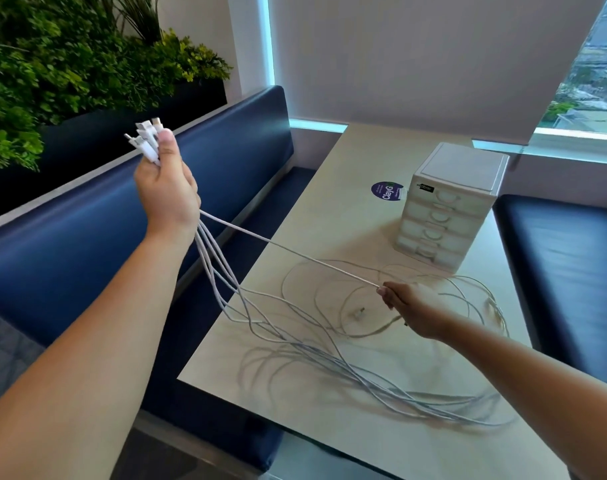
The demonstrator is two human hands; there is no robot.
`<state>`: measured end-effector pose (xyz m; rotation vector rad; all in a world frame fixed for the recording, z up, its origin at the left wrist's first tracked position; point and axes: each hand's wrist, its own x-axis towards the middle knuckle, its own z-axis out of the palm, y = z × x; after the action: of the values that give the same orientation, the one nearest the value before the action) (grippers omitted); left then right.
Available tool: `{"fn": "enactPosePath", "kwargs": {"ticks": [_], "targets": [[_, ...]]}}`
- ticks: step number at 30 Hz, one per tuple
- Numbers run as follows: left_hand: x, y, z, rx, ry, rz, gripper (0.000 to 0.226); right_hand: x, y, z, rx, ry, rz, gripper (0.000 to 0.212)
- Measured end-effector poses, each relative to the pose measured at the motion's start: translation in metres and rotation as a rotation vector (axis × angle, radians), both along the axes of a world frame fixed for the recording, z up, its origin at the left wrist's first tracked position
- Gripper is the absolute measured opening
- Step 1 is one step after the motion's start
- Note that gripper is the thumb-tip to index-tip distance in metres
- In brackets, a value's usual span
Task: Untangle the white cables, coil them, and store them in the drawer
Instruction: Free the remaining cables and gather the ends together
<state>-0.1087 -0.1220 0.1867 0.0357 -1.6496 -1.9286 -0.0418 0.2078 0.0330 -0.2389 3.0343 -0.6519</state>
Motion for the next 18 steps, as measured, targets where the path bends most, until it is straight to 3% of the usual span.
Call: {"fn": "enactPosePath", "kwargs": {"ticks": [3,6,10,18], "targets": [[0.000,-0.001,-0.003,-0.069,-0.052,-0.048,0.047,-0.010,0.002,0.009,0.011,0.067,-0.013,0.040],[0.004,0.007,-0.008,-0.160,-0.122,-0.235,0.047,-0.028,0.000,0.037,-0.025,0.188,-0.041,0.037],[0.012,0.031,-0.021,-0.307,-0.214,-0.456,0.039,-0.046,-0.024,0.091,-0.283,0.346,-0.016,0.038],[0.042,0.082,-0.017,-0.707,-0.356,-0.586,0.036,-0.041,-0.057,0.094,-0.235,0.240,0.181,0.038]]}}
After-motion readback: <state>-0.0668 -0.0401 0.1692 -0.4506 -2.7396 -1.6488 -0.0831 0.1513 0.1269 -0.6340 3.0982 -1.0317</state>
